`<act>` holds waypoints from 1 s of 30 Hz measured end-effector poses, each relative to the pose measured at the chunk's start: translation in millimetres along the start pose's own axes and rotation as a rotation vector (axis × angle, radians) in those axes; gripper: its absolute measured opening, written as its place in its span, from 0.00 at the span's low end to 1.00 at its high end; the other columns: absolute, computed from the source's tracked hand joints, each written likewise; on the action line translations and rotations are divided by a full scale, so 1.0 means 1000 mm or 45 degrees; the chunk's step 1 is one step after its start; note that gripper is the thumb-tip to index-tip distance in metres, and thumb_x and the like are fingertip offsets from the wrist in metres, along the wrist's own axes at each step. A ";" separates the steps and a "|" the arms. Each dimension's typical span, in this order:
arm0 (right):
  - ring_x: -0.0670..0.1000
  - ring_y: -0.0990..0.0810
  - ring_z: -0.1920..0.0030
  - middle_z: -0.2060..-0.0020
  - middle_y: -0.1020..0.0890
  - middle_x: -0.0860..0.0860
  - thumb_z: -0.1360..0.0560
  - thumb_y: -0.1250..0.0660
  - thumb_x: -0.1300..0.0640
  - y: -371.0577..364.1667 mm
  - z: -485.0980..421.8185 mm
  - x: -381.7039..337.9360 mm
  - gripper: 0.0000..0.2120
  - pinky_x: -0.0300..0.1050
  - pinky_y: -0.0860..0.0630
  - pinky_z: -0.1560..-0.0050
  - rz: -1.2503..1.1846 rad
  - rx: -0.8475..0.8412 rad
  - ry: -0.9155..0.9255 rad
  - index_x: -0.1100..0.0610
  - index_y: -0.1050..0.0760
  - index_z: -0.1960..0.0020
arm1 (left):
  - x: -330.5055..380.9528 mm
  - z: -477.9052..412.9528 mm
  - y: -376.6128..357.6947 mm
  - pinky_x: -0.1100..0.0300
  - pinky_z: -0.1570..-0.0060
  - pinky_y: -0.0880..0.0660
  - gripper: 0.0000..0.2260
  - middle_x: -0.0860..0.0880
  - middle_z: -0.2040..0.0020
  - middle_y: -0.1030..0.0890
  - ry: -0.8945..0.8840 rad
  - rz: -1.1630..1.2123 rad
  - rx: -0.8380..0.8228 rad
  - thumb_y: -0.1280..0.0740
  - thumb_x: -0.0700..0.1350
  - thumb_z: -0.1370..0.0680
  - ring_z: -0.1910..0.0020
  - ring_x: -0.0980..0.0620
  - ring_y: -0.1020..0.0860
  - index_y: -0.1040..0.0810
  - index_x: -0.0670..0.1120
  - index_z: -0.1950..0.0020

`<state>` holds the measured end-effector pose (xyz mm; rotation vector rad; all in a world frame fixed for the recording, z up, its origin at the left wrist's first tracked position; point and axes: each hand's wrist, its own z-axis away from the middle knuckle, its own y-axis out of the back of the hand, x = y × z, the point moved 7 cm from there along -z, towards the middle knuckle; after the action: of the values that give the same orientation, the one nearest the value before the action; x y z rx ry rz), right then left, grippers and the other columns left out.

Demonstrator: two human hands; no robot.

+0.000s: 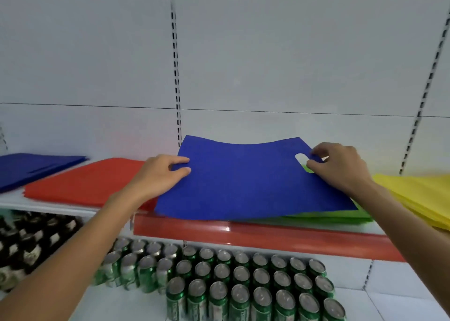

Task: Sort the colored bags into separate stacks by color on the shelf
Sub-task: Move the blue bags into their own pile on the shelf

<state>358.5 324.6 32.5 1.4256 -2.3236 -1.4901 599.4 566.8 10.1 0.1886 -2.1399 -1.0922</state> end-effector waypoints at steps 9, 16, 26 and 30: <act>0.56 0.23 0.47 0.47 0.20 0.51 0.27 0.35 0.51 -0.064 -0.006 -0.128 0.12 0.45 0.32 0.54 0.080 -0.033 0.117 0.52 0.24 0.44 | -0.112 -0.014 0.061 0.64 0.41 0.36 0.17 0.51 0.32 0.28 0.052 0.008 0.024 0.36 0.47 0.22 0.33 0.52 0.30 0.26 0.48 0.33; 0.57 0.24 0.47 0.47 0.21 0.52 0.26 0.37 0.50 -0.108 -0.003 -0.211 0.13 0.44 0.34 0.55 0.148 -0.073 0.130 0.52 0.24 0.45 | -0.196 -0.023 0.110 0.60 0.38 0.37 0.17 0.50 0.31 0.29 0.162 0.045 0.040 0.36 0.48 0.22 0.32 0.50 0.33 0.26 0.49 0.34; 0.56 0.23 0.50 0.50 0.20 0.52 0.25 0.37 0.44 -0.212 0.004 -0.364 0.14 0.44 0.34 0.58 0.085 -0.043 0.124 0.53 0.23 0.48 | -0.361 -0.057 0.186 0.59 0.36 0.36 0.17 0.52 0.31 0.29 0.175 0.019 -0.059 0.36 0.49 0.22 0.32 0.51 0.33 0.27 0.51 0.33; 0.54 0.26 0.55 0.52 0.20 0.51 0.24 0.38 0.45 -0.236 -0.001 -0.419 0.13 0.43 0.34 0.58 0.055 -0.001 0.126 0.54 0.24 0.50 | -0.402 -0.081 0.220 0.60 0.36 0.36 0.17 0.51 0.31 0.30 0.163 0.055 -0.037 0.36 0.48 0.22 0.31 0.51 0.33 0.28 0.50 0.32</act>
<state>759.5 590.6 33.2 1.4056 -2.2800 -1.3770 986.9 823.7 -6.2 0.1925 -2.0046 -1.0579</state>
